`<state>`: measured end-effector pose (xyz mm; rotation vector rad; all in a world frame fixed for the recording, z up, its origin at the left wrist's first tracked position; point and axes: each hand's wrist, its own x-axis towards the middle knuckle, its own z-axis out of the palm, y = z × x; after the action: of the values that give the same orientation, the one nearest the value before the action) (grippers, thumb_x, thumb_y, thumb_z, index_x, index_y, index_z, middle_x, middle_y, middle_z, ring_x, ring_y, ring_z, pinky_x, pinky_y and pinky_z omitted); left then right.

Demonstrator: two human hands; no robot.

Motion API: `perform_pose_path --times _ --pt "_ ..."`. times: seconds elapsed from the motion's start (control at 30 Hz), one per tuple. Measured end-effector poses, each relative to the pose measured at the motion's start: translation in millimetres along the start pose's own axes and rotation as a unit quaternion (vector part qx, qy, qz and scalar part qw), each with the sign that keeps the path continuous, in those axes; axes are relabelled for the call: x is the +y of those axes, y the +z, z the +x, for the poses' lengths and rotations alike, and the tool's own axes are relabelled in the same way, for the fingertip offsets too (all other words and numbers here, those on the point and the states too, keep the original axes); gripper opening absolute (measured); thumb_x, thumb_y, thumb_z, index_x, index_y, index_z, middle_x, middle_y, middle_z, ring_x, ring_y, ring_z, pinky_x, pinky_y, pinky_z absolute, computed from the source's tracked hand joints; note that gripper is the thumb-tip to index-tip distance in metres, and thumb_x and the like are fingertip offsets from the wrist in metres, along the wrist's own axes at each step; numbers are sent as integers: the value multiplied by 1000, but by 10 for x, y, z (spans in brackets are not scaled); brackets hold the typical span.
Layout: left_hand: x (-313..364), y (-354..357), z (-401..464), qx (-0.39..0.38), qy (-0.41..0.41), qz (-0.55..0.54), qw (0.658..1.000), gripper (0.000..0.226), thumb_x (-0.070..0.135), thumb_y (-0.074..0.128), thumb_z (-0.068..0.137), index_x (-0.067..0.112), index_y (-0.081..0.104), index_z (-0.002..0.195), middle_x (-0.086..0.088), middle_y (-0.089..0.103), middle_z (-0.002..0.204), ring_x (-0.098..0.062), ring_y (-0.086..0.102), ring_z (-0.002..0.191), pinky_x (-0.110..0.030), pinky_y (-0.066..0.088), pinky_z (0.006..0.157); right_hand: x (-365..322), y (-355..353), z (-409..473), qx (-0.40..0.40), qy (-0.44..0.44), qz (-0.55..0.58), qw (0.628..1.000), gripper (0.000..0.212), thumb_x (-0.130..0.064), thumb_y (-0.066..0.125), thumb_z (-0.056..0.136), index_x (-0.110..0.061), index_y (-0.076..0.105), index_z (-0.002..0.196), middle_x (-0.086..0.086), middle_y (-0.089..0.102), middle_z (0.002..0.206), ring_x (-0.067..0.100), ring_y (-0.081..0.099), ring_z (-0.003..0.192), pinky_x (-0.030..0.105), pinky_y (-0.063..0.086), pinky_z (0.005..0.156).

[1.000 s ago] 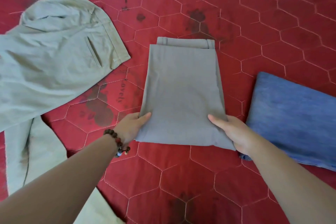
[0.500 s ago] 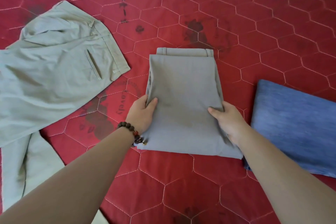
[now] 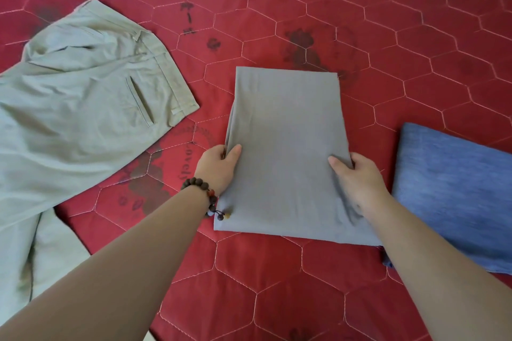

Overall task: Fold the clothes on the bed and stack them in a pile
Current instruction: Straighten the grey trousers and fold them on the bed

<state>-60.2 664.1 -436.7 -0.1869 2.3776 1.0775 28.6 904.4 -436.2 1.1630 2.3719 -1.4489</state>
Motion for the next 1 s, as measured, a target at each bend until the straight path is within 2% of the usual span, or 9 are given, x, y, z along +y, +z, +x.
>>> perform_pose_path --times 0.2,0.3,0.4,0.5,0.6,0.67,0.77,0.87,1.0 --pt "-348 -162 -256 -157 -135 -161 965 35 39 56 95 7 71 101 -9 74 100 -20 72 87 -34 59 75 190 -364 -248 -186 146 74 969 22 -24 71 86 -9 70 103 7 76 95 23 73 87 35 59 74" --pt "-490 -190 -361 -187 -140 -176 956 26 29 54 98 7 69 95 -9 73 97 -13 71 77 -24 57 68 315 -401 -382 -148 115 100 977 16 -21 68 88 -9 71 99 11 75 96 25 72 90 35 58 74" --pt "-451 -148 -437 -167 -136 -123 969 28 29 55 98 7 68 87 -10 70 92 -18 67 80 -33 58 77 335 -262 -471 -58 48 -82 994 19 -28 66 91 -9 68 94 4 68 88 28 66 92 30 46 73" --pt "-358 -84 -528 6 -63 71 995 24 30 56 95 9 65 85 -3 66 82 -22 63 78 -37 54 75 263 -129 -559 116 -50 -248 961 27 -25 67 88 -4 60 104 14 59 99 36 56 99 37 41 77" --pt "-161 95 -704 187 175 152 954 10 16 55 90 9 62 93 -8 61 97 -27 57 89 -34 44 75 99 198 -737 167 -261 -302 901 33 -14 67 82 -2 60 112 20 59 115 40 54 109 47 42 95" --pt "-52 356 -723 129 284 163 936 27 11 53 89 3 65 111 -18 59 123 -35 54 113 -41 44 96 43 553 -841 43 -328 -337 881 52 -22 65 82 -2 54 129 19 53 136 36 45 131 50 32 112" --pt "-47 649 -650 14 267 261 928 49 26 27 103 7 35 148 -12 23 159 -23 14 148 -36 8 122 118 859 -849 -80 -309 -433 843 78 -54 30 91 -10 14 154 6 14 162 20 5 150 49 3 121" --pt "-258 723 -564 17 270 380 885 62 41 5 100 10 12 154 -7 5 163 -17 -4 150 -36 -3 122 323 774 -703 -82 -332 -482 807 80 -62 18 89 -19 7 155 -2 3 163 16 -5 150 54 0 119" --pt "-330 807 -572 58 258 401 877 62 46 18 100 17 16 155 -8 8 162 -25 2 150 -45 4 122 584 437 -568 -26 -333 -468 818 56 -40 26 101 -20 23 154 -1 17 162 16 8 150 52 10 120"
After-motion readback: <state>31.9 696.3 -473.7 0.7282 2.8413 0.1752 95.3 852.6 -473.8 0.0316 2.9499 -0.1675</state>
